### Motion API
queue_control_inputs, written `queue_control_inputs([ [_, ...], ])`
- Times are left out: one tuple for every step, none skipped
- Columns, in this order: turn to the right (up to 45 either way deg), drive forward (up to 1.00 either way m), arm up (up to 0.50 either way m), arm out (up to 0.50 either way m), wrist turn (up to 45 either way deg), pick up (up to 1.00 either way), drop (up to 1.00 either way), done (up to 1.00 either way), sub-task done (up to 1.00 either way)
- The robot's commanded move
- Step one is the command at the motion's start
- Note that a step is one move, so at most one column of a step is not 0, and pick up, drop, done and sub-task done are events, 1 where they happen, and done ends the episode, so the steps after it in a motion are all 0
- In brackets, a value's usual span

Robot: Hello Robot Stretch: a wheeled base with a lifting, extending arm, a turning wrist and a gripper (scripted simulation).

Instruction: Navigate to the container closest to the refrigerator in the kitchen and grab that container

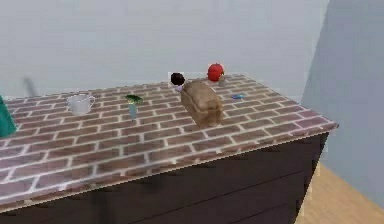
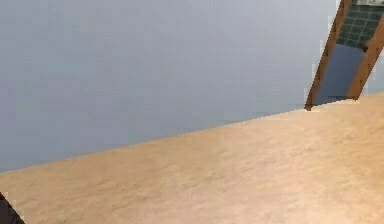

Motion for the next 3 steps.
queue_control_inputs([
  [0.0, 0.05, 0.00, 0.00, 0.0, 0.00, 0.00, 0.00, 0.00],
  [-45.0, 0.00, 0.00, 0.00, 0.0, 0.00, 0.00, 0.00, 0.00],
  [-45.0, 0.00, 0.00, 0.00, 0.0, 0.00, 0.00, 0.00, 0.00],
])
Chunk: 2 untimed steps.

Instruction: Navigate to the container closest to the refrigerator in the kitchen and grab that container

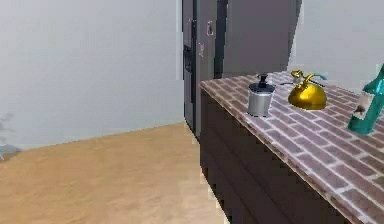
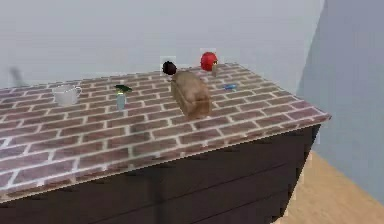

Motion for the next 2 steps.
queue_control_inputs([
  [-27.0, 0.00, 0.00, 0.00, 0.0, 0.00, 0.00, 0.00, 0.00],
  [45.0, 0.00, 0.00, 0.00, 0.0, 0.00, 0.00, 0.00, 0.00],
])
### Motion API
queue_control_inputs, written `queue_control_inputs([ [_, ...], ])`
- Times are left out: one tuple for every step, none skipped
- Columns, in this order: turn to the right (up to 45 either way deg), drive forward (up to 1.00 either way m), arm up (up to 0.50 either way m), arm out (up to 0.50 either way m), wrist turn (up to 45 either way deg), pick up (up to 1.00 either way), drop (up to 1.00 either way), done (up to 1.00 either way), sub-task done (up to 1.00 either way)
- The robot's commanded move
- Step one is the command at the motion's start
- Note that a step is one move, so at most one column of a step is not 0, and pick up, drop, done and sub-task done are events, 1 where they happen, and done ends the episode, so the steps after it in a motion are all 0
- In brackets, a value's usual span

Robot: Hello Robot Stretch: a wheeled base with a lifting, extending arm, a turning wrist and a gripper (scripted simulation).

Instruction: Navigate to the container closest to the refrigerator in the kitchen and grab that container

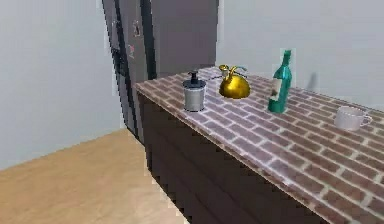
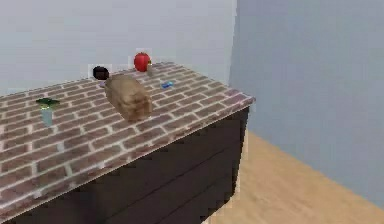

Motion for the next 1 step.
queue_control_inputs([
  [45.0, 0.00, 0.00, 0.00, 0.0, 0.00, 0.00, 0.00, 0.00],
])
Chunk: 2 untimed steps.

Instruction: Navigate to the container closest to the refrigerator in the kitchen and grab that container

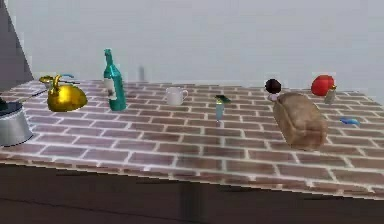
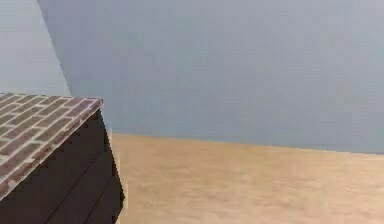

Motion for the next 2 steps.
queue_control_inputs([
  [24.0, 0.00, 0.00, 0.00, 0.0, 0.00, 0.00, 0.00, 0.00],
  [0.0, 0.30, 0.00, 0.00, 0.0, 0.00, 0.00, 0.00, 0.00],
])
